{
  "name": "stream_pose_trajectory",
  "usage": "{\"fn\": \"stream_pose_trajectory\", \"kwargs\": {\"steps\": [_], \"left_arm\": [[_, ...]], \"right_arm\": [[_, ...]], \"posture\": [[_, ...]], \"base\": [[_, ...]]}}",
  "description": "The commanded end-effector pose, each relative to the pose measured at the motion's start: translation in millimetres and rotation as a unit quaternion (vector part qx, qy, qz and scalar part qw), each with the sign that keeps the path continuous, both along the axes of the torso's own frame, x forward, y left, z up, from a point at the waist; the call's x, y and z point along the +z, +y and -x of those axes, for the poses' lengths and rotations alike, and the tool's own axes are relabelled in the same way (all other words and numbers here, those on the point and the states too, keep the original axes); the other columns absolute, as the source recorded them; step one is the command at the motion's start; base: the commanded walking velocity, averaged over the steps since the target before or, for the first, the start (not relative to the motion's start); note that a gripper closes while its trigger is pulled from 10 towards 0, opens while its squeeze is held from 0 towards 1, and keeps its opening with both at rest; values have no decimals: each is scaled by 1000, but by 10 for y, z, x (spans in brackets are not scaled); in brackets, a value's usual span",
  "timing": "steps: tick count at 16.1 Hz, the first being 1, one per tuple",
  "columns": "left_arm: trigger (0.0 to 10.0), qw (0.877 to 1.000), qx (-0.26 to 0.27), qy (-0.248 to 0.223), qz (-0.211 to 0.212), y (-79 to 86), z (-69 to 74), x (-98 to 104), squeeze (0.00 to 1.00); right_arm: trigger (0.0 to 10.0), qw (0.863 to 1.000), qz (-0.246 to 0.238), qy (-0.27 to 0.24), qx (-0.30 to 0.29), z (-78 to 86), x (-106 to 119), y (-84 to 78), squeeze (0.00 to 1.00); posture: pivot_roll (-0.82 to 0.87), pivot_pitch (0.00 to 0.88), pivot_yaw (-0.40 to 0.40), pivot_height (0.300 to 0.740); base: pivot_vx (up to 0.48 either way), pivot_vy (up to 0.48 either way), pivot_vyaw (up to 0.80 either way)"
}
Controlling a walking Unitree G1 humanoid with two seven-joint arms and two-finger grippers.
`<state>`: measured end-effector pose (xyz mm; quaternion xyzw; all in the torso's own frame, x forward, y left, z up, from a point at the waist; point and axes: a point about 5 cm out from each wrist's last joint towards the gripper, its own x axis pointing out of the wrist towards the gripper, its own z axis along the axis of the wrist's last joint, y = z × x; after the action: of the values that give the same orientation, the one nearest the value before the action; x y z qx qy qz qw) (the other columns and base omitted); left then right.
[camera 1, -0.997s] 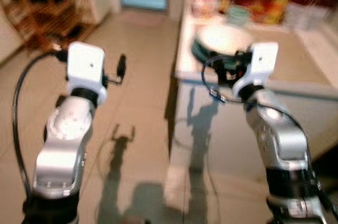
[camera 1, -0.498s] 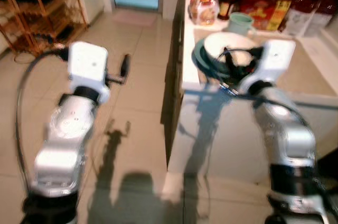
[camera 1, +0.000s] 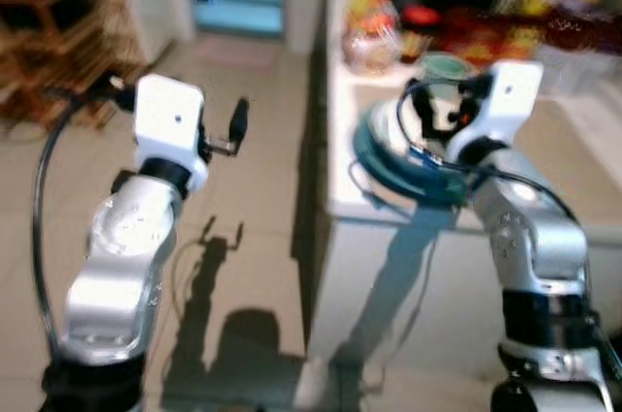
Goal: Setting the table
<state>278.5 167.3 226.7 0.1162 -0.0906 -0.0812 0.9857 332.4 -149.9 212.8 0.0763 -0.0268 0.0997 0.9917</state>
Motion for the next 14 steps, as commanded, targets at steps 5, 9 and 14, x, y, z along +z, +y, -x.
{"fn": "stream_pose_trajectory", "kwargs": {"steps": [5, 9, 14], "left_arm": [[10000, 980, -201, -3, -4, -329, 220, 64, 0], [10000, 971, -235, 32, -25, -384, 228, 6, 0], [10000, 962, -269, 33, -20, -461, 270, 45, 0]], "right_arm": [[10000, 996, 38, 53, -63, -76, 252, -541, 1000], [10000, 978, 18, 190, -87, -200, 193, -809, 47], [10000, 966, -66, 249, -5, -348, 112, -735, 0]], "posture": [[22, 0, -44, 740], [17, 0, -43, 740], [17, 0, -40, 740]], "base": [[0, 0, 0], [0, 0, 0], [0, 0, 0]]}}
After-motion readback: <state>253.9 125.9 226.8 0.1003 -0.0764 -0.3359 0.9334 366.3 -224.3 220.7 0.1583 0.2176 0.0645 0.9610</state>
